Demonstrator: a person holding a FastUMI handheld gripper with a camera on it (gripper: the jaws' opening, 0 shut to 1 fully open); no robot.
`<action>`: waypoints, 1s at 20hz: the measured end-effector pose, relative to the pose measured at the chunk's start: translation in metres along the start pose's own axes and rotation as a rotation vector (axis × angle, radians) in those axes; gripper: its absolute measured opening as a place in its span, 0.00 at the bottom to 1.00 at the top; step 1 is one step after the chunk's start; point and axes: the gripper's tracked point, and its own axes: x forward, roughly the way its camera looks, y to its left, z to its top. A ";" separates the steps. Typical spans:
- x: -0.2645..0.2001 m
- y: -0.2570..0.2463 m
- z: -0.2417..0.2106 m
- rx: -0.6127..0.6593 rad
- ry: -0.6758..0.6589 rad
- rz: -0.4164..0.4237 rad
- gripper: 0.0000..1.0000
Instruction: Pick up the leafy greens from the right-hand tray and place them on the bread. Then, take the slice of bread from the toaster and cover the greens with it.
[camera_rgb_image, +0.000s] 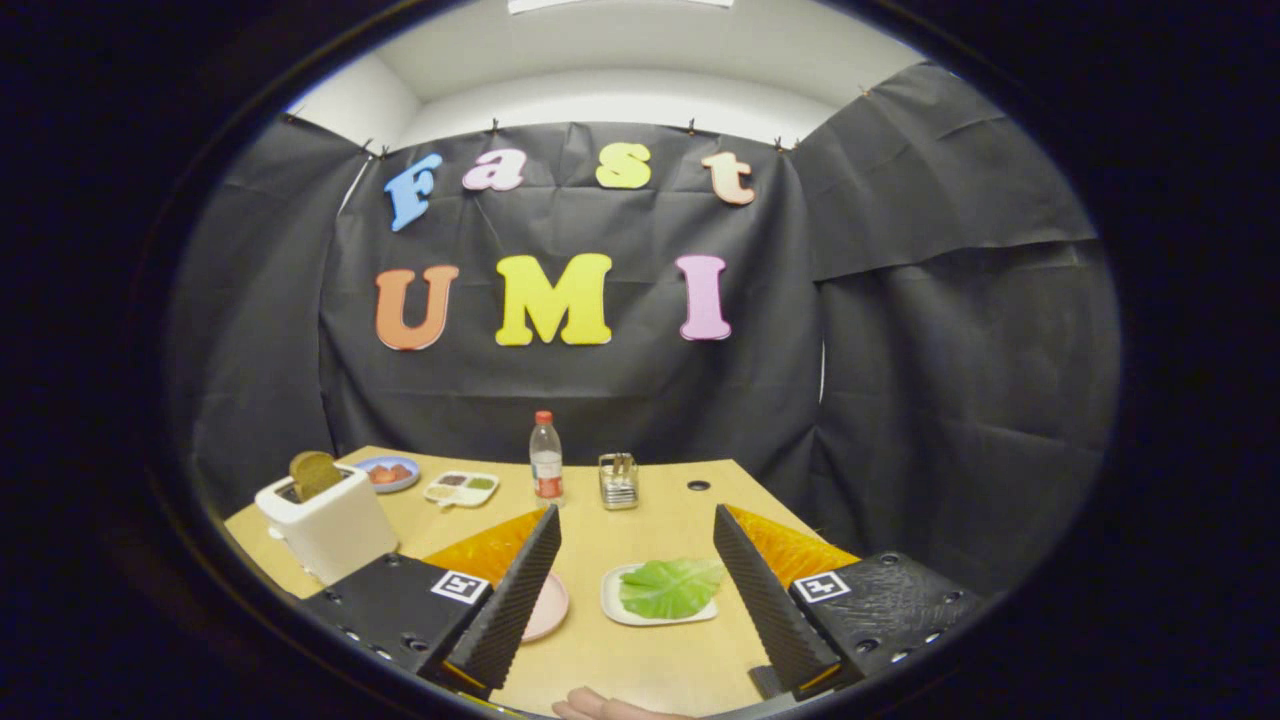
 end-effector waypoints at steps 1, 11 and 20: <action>0.014 -0.005 -0.007 -0.008 0.005 0.001 0.95; 0.163 -0.071 -0.102 -0.014 0.230 -0.057 0.95; 0.224 -0.090 -0.190 -0.048 0.460 -0.129 0.96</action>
